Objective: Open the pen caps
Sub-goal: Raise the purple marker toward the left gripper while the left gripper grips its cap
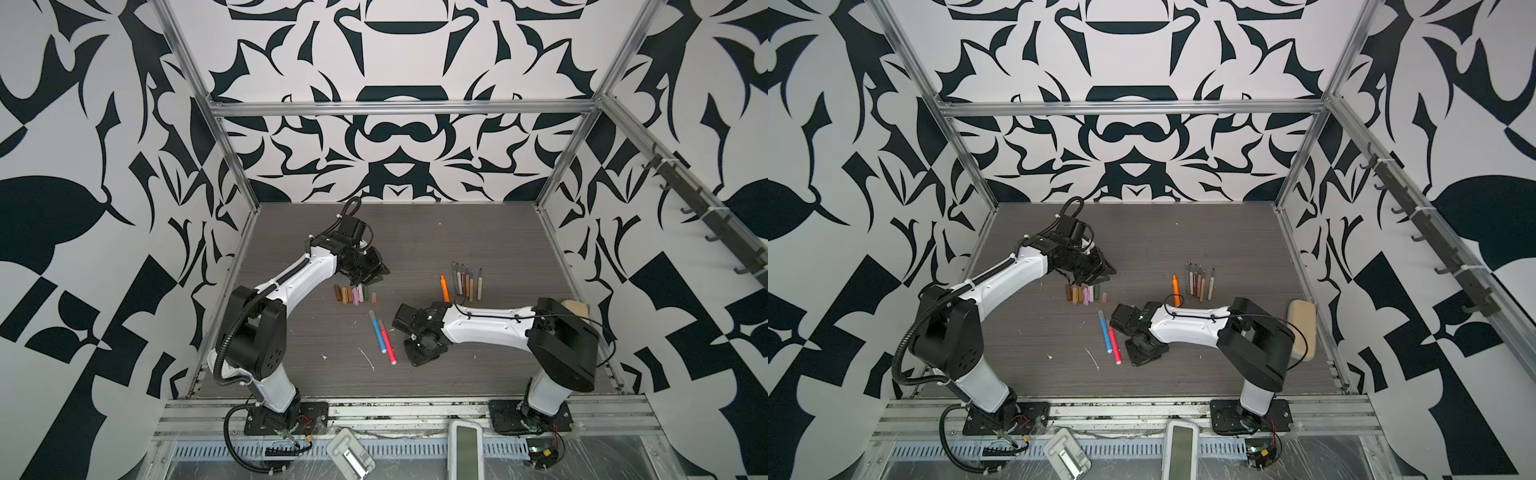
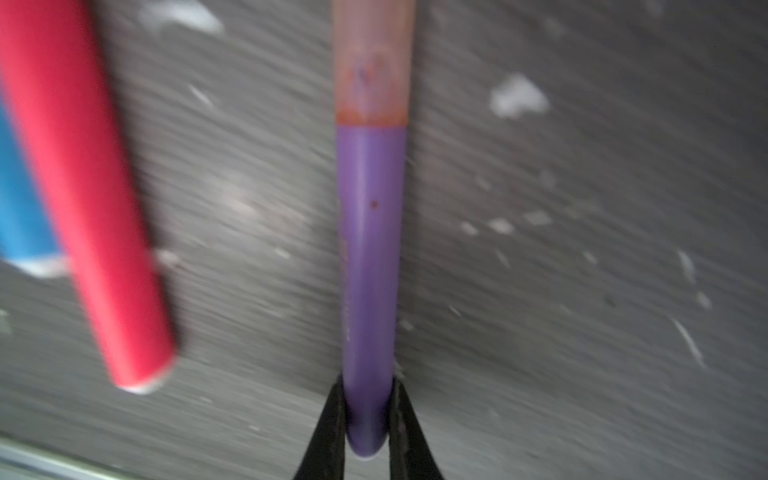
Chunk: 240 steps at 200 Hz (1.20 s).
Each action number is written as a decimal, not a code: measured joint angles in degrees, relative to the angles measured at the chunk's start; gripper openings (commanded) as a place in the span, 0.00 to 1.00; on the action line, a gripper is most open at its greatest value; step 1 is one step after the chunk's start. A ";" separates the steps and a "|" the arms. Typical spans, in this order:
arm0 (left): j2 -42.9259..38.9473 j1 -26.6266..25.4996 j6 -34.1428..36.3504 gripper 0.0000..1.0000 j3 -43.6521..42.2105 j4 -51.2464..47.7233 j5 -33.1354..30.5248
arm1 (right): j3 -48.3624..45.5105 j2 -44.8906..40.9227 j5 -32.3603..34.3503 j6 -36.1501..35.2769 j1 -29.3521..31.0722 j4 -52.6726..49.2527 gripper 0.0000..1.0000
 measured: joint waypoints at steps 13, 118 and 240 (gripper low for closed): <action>1.29 -0.90 -0.02 0.33 1.66 -0.50 -0.02 | -1.95 -2.32 0.66 0.09 0.00 -0.76 0.02; 4.68 -8.09 -2.19 0.34 6.88 -0.46 -1.11 | -14.71 -29.27 -26.32 -3.61 -21.40 7.08 0.00; 4.94 -14.97 -4.90 0.35 6.47 3.23 -2.10 | -5.99 -27.06 -36.09 -7.50 -27.96 1.38 0.00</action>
